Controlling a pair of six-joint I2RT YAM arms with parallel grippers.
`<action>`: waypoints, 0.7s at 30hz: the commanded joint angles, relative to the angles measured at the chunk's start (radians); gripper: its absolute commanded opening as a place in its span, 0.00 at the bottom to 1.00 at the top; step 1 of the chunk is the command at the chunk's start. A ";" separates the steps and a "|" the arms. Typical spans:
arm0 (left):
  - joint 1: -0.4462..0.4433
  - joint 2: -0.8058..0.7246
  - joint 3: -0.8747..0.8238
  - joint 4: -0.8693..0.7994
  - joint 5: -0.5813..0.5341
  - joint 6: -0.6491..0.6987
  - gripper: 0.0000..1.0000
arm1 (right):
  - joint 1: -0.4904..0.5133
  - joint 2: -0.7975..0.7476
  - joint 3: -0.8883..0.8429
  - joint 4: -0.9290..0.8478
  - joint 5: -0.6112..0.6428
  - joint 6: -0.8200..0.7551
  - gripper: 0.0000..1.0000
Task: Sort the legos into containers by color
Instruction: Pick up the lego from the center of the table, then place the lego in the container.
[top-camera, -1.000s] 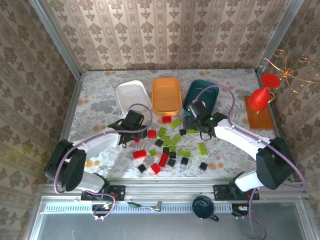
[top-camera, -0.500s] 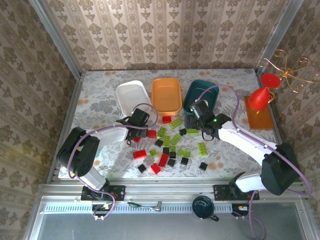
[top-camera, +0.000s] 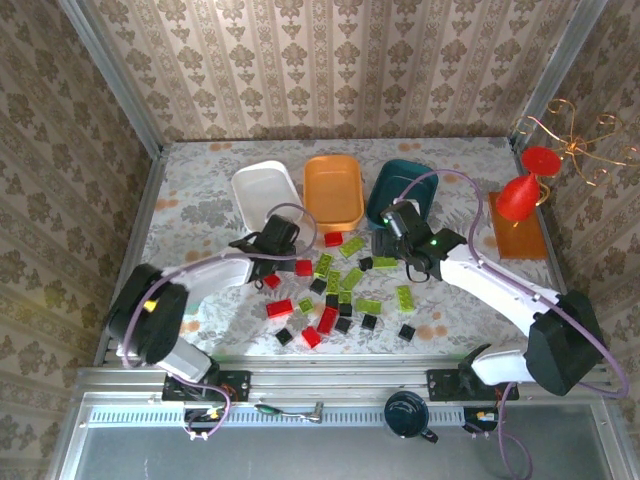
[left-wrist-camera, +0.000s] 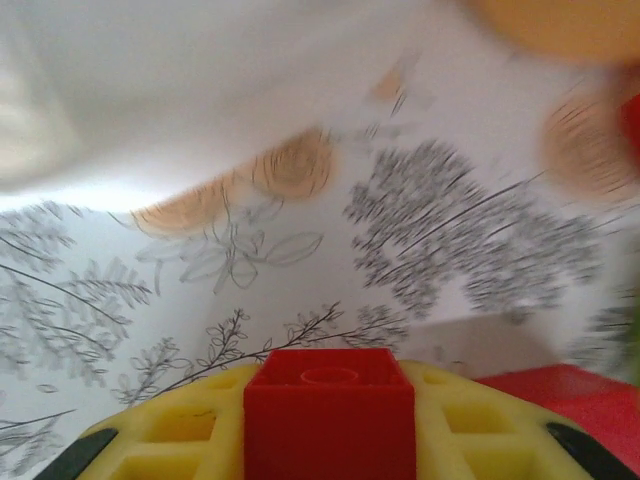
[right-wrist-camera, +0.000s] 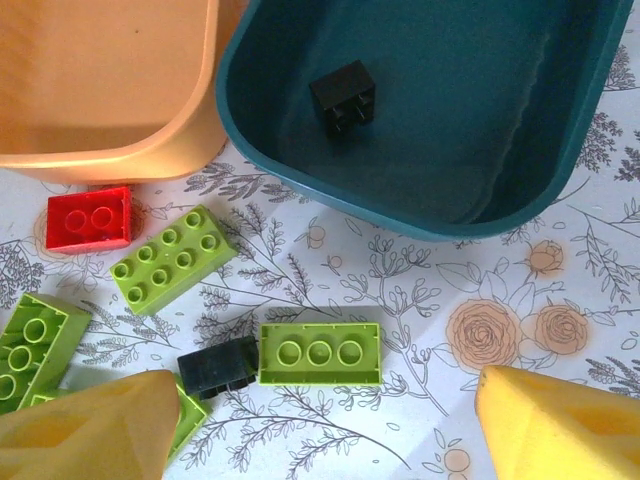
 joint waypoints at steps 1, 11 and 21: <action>0.010 -0.134 0.053 -0.048 -0.027 0.013 0.30 | 0.000 -0.021 -0.022 -0.011 0.037 0.012 0.80; 0.263 0.098 0.345 -0.105 0.076 0.078 0.29 | 0.000 -0.024 -0.053 -0.005 0.012 0.035 0.80; 0.323 0.394 0.586 -0.167 0.115 0.069 0.29 | -0.001 -0.082 -0.103 -0.034 0.000 0.043 0.80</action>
